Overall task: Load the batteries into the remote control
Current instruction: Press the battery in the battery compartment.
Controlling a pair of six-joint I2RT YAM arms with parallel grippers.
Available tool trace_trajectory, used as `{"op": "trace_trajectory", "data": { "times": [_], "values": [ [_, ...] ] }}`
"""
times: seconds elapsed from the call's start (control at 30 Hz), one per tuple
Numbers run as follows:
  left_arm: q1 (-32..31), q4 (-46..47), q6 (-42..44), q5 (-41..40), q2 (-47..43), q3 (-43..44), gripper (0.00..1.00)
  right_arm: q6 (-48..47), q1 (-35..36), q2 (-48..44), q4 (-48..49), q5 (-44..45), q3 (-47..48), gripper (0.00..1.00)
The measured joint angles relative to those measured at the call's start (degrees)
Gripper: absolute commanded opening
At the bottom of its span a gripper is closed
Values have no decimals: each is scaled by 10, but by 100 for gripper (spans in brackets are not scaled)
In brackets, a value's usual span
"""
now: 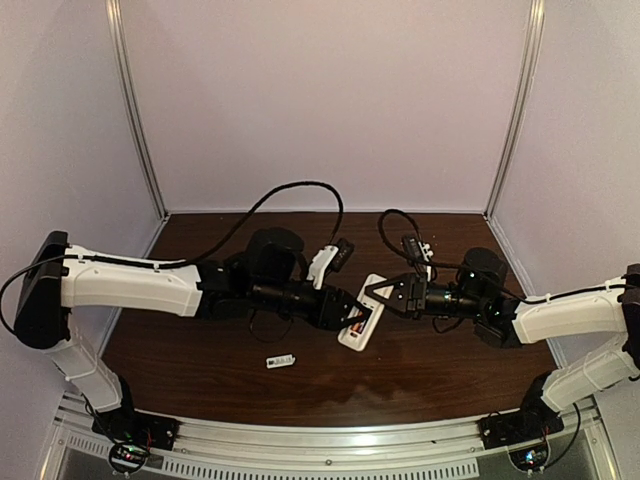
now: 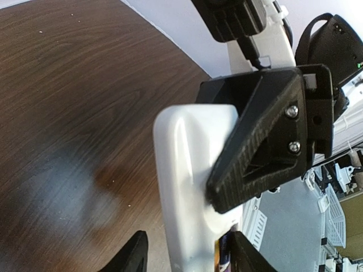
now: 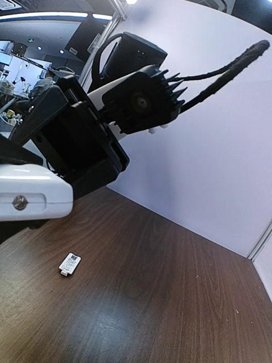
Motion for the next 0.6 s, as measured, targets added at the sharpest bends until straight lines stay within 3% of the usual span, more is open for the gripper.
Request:
{"op": "trace_trajectory", "data": {
  "times": [0.33, 0.6],
  "values": [
    [12, -75, 47, 4, -24, 12, 80, -8, 1, 0, 13, -3, 0, 0],
    [42, -146, 103, -26, -115, 0, 80, -24, 2, 0, 23, -8, 0, 0]
  ]
}}
